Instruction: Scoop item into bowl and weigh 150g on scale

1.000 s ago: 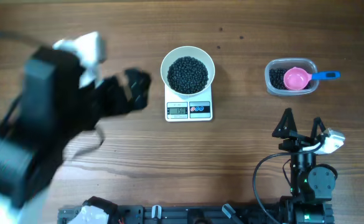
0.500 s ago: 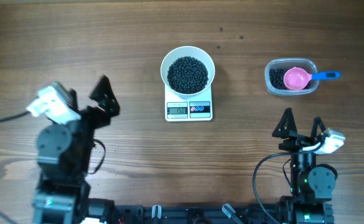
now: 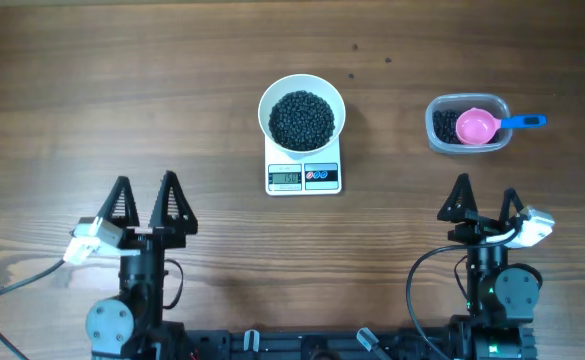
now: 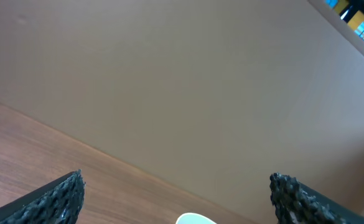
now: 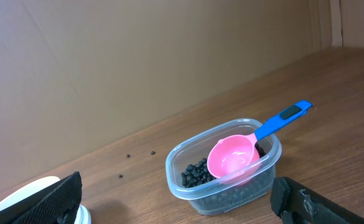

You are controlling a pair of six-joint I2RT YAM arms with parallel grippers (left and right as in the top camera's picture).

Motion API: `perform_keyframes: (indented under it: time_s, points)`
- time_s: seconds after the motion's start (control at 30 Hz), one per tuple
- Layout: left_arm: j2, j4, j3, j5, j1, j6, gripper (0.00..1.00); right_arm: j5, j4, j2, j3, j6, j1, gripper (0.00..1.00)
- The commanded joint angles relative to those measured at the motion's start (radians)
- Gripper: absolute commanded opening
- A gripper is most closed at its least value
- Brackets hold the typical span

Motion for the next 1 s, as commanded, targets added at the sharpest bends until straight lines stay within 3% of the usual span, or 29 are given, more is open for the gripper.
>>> perform_keyframes:
  time_s: [0.0,0.1,0.33,0.5,0.6,0.97]
  points:
    - [-0.038,0.021,-0.026,-0.002,-0.002,-0.002,1.0,-0.008,0.003,-0.006,0.0,0.006,0.007,1.0]
    - [-0.038,0.039,-0.026,0.006,-0.024,-0.119,1.0,-0.008,0.003,-0.006,0.0,0.006,0.007,1.0]
    - [-0.038,-0.267,-0.105,0.005,-0.04,-0.118,1.0,-0.008,0.003,-0.006,0.0,0.006,0.007,1.0]
    - [-0.038,-0.266,-0.124,0.006,-0.013,-0.1,1.0,-0.008,0.003,-0.006,0.0,0.006,0.007,1.0]
    - [-0.038,-0.267,-0.124,0.006,0.083,-0.1,1.0,-0.008,0.003,-0.006,0.0,0.006,0.007,1.0]
    - [-0.038,-0.267,-0.124,0.006,0.089,-0.1,1.0,-0.008,0.003,-0.006,0.0,0.006,0.007,1.0]
